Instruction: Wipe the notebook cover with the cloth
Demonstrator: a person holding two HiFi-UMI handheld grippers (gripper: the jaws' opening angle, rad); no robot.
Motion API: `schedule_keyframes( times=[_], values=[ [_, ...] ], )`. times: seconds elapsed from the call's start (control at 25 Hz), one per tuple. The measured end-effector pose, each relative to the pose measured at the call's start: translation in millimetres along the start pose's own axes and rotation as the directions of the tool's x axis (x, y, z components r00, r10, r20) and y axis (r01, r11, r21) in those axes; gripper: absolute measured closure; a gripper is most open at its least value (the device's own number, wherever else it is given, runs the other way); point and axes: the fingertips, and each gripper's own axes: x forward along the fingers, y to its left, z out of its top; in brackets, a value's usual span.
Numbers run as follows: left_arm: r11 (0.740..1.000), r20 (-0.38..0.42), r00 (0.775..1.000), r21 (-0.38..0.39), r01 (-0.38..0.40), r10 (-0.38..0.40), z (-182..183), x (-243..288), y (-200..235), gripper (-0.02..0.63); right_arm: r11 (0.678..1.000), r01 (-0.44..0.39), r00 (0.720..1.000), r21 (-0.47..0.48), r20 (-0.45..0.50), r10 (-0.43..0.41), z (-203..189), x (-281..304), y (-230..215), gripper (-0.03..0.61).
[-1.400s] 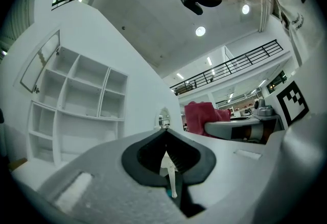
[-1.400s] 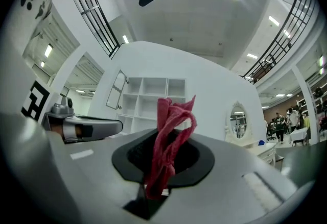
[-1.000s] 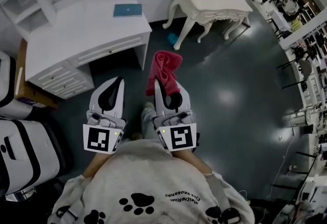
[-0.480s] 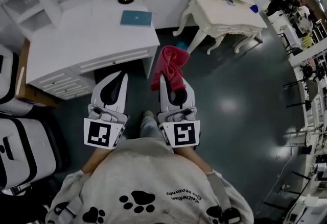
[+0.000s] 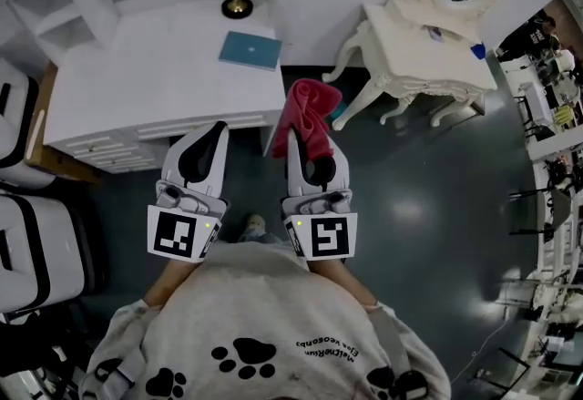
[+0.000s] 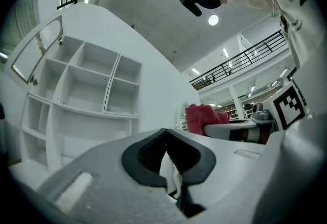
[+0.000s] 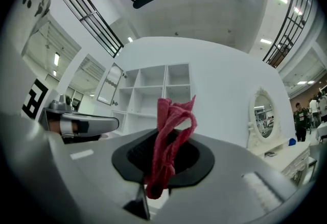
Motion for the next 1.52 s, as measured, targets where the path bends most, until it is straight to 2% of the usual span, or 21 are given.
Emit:
schedule_keyframes(
  times=[0.32, 0.68, 0.88, 1.04, 1.28, 1.52],
  values=[
    [0.999, -0.026, 0.999, 0.015, -0.031, 0.031, -14.5, 26.7, 9.7, 0.617, 0.999, -0.034, 0.999, 0.029, -0.010, 0.035, -21.5, 26.0, -15.3, 0.531],
    [0.999, -0.035, 0.998, -0.005, -0.053, 0.052, -35.1, 60.1, 53.8, 0.617, 0.999, -0.042, 0.999, 0.010, -0.022, 0.042, -38.9, 75.3, -21.8, 0.531],
    [0.999, -0.041, 0.999, -0.008, -0.036, 0.036, -51.5, 100.9, 90.2, 0.617, 1.000, -0.028, 0.999, -0.004, -0.043, 0.028, -55.7, 127.1, -33.9, 0.531],
    [1.000, -0.082, 0.996, 0.019, -0.020, 0.021, -76.3, 134.2, 122.6, 0.617, 1.000, -0.018, 0.998, -0.006, -0.056, 0.018, -71.7, 174.3, -43.3, 0.531],
    [1.000, -0.097, 0.995, -0.001, 0.008, -0.008, -98.2, 185.1, 175.9, 0.617, 1.000, -0.003, 0.997, -0.024, -0.074, 0.001, -88.5, 241.8, -52.2, 0.531],
    [0.998, -0.112, 0.992, -0.026, 0.064, -0.066, -120.4, 217.1, 199.0, 0.617, 0.998, 0.038, 0.994, -0.054, -0.098, -0.043, -104.8, 276.0, -63.1, 0.531]
  ],
)
